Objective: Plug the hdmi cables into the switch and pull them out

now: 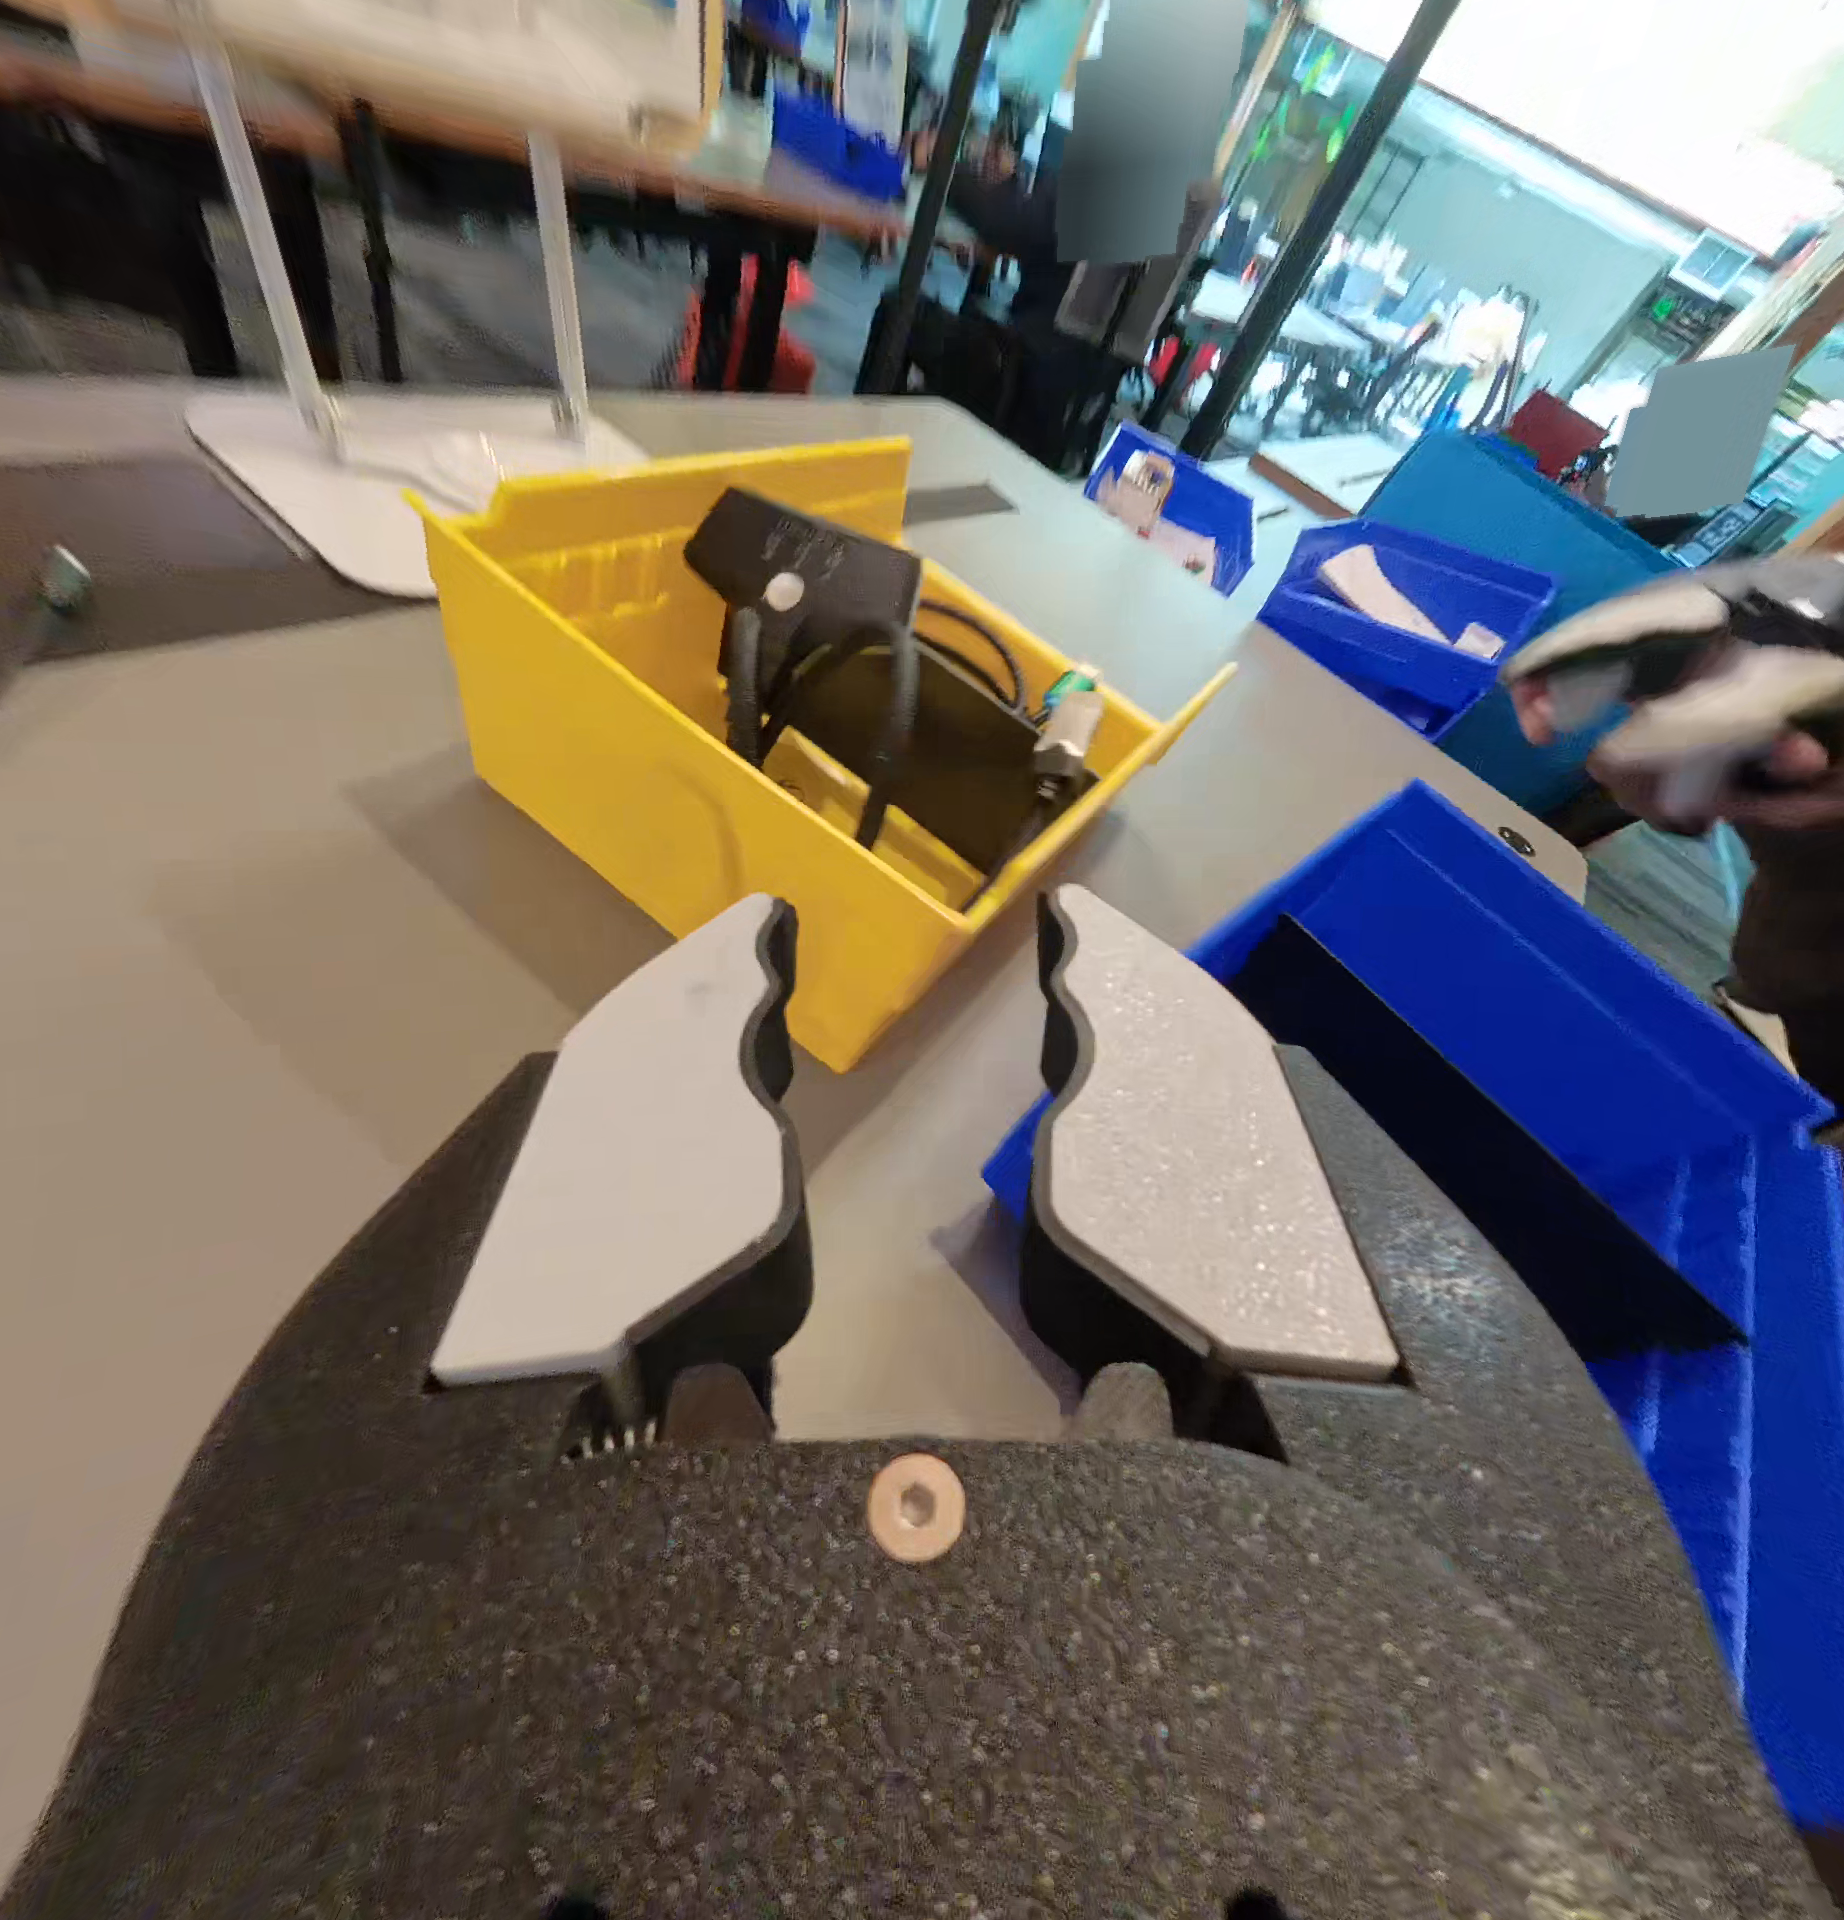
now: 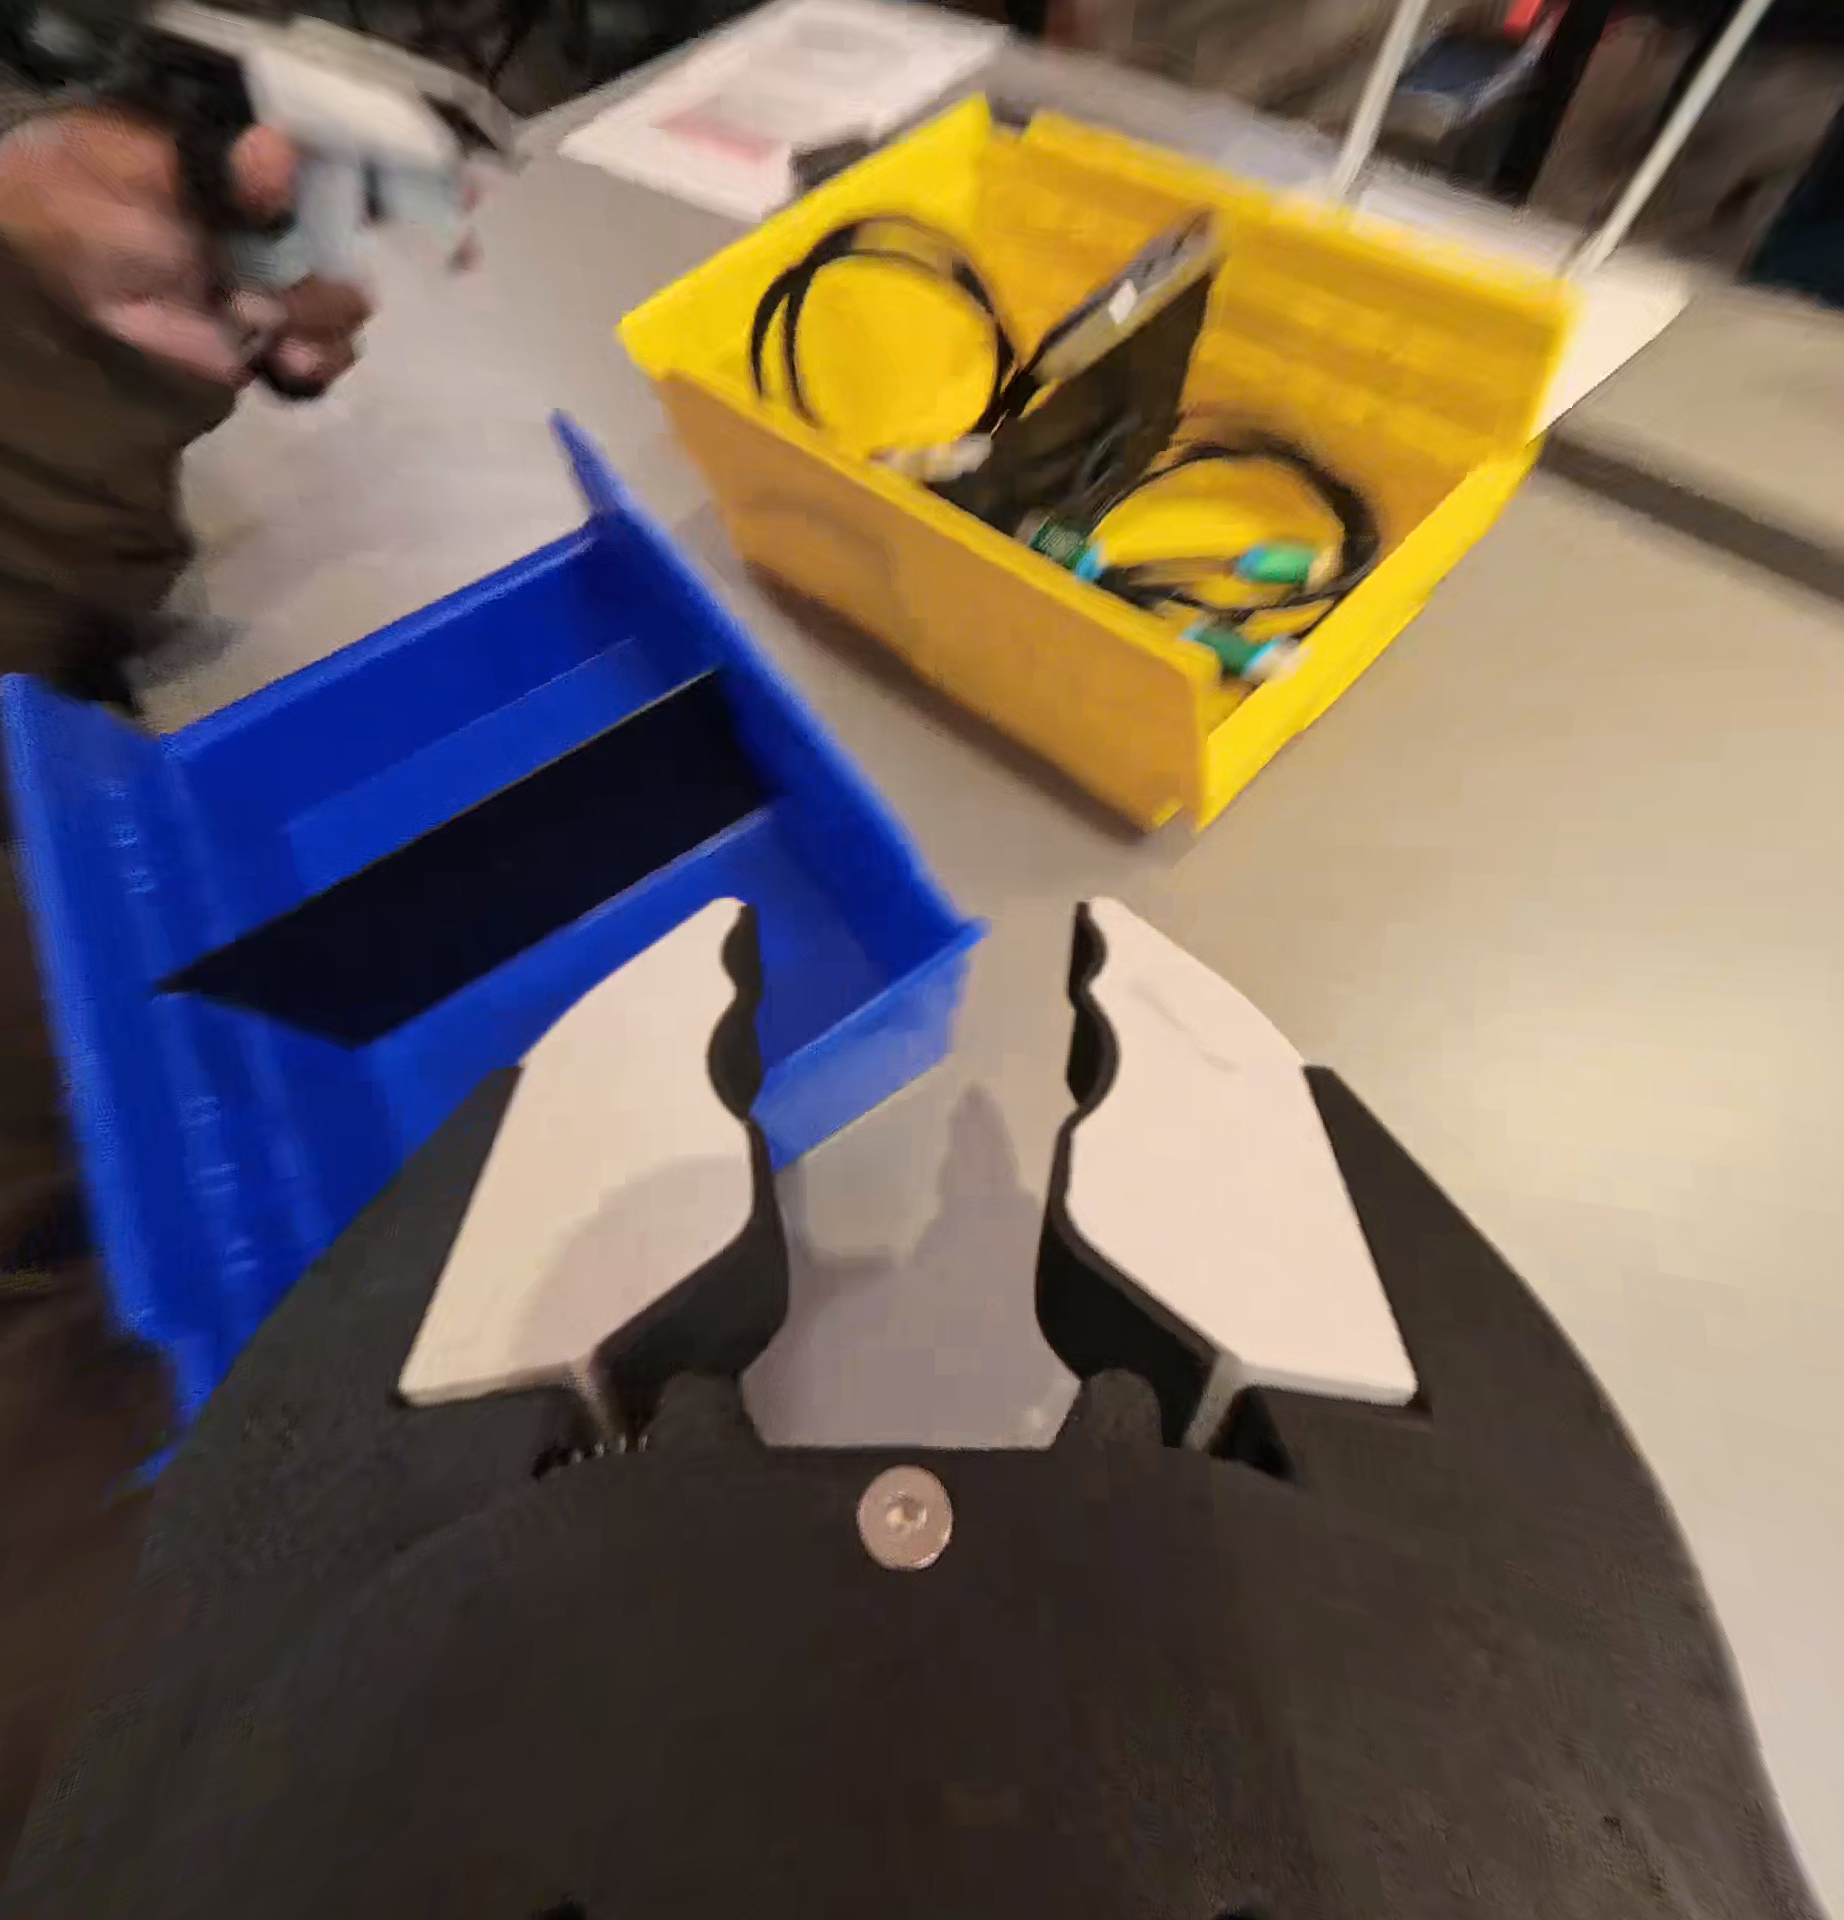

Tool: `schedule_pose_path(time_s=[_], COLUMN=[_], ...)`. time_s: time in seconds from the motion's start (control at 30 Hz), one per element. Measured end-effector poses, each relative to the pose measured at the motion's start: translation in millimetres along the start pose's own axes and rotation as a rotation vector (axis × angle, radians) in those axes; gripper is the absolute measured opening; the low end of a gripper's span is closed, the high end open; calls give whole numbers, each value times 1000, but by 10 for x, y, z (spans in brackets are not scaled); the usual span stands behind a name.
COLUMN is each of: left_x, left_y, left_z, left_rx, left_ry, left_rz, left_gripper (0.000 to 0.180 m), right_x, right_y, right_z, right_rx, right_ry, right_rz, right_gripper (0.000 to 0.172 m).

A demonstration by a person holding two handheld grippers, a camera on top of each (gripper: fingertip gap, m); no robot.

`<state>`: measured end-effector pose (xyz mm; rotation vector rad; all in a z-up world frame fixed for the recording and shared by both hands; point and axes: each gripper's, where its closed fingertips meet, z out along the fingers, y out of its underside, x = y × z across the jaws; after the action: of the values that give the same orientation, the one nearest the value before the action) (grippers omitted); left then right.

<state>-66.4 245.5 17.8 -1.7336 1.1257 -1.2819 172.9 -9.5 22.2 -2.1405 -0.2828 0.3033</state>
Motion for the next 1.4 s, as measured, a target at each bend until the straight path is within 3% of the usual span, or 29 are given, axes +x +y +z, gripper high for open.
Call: schedule_pose_path(time_s=[0.13,0.27,0.37,0.47,0.57,0.63,0.7,0.8,1.03,1.2,1.4], left_x=[-273,-438,-408,-491,-522,-550,-587,-694,-989,-1265,-1572], left_y=[-33,149,301,301,287,279,271,236,231,254,361], left_z=[619,1002,1074,1022,987,968,943,882,539,115,-588], left_rx=[-188,-416,-546,-566,-555,-564,-589,-626,-699,-717,-852], left_ry=[27,-4,48,38,63,60,49,16,-21,-54,-174], left_rz=[-136,-135,-138,-129,-152,-143,-118,-91,-69,-91,33], left_gripper=[64,70,66,44,34,30,27,22,18,16,13], right_x=[-416,-570,-630,-605,-334,-204,-114,95,651,1066,1645], right_y=[358,570,724,736,721,745,753,765,879,963,1062], right_z=[118,276,384,400,368,342,310,230,-36,-242,-499], right_rx=[-176,-272,-366,-422,-452,-484,-511,-561,-651,-677,-816], right_ry=[-32,-56,-90,-134,-69,-72,-94,-62,9,28,122], right_rz=[97,163,152,140,77,62,64,18,-38,-47,-154], right_gripper=[84,88,92,81,48,48,37,25,24,22,21])
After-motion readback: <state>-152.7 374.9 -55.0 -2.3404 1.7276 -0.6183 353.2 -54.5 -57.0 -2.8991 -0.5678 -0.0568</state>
